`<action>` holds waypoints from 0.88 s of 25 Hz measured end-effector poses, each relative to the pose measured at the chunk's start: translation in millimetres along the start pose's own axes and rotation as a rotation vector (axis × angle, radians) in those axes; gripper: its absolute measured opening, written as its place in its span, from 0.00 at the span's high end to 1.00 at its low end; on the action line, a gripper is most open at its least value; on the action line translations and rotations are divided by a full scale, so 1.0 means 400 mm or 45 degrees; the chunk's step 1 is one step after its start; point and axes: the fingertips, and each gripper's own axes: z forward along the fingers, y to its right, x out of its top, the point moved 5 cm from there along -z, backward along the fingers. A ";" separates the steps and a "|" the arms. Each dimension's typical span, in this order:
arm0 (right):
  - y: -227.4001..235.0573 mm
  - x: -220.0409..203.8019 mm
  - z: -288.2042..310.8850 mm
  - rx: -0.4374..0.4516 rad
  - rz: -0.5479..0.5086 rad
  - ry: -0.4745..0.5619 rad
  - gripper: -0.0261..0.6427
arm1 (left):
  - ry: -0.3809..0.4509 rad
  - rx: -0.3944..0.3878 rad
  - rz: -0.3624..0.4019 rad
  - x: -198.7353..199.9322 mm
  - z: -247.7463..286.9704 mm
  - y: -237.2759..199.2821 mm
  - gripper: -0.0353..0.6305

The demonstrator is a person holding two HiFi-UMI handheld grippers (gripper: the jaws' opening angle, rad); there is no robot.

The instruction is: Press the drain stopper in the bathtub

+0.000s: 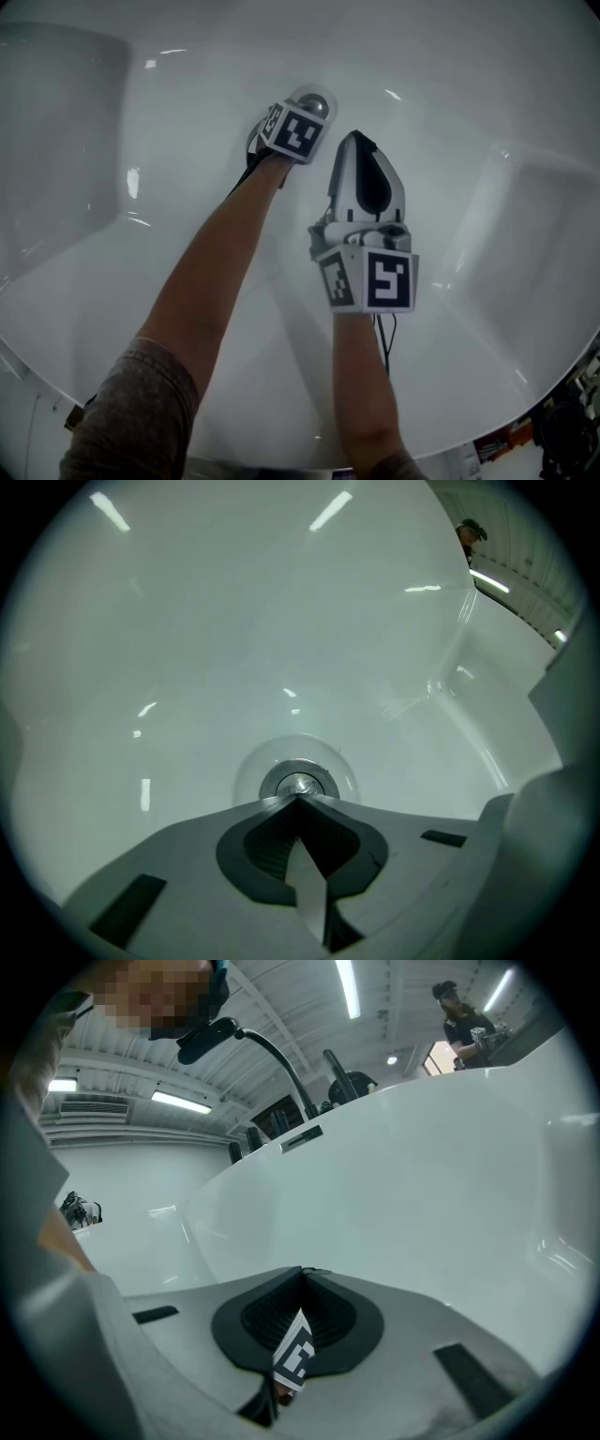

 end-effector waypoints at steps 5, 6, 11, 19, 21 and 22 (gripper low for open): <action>-0.002 0.009 0.001 -0.005 -0.007 0.004 0.96 | 0.083 -0.028 -0.040 0.003 -0.028 -0.005 0.94; -0.003 0.010 0.000 -0.005 -0.011 0.001 0.96 | 0.084 -0.036 -0.044 0.002 -0.032 -0.004 0.94; -0.013 0.020 -0.003 -0.002 -0.025 -0.014 0.96 | 0.053 -0.041 -0.115 -0.011 -0.066 -0.019 0.94; -0.037 0.151 -0.104 0.003 -0.043 0.005 0.96 | 0.112 -0.004 -0.186 0.033 -0.246 0.063 0.94; -0.061 0.198 -0.138 0.012 -0.056 0.011 0.96 | 0.120 0.003 -0.188 0.053 -0.321 0.088 0.94; -0.079 0.217 -0.153 0.014 -0.061 0.013 0.96 | 0.143 0.008 -0.179 0.067 -0.357 0.091 0.94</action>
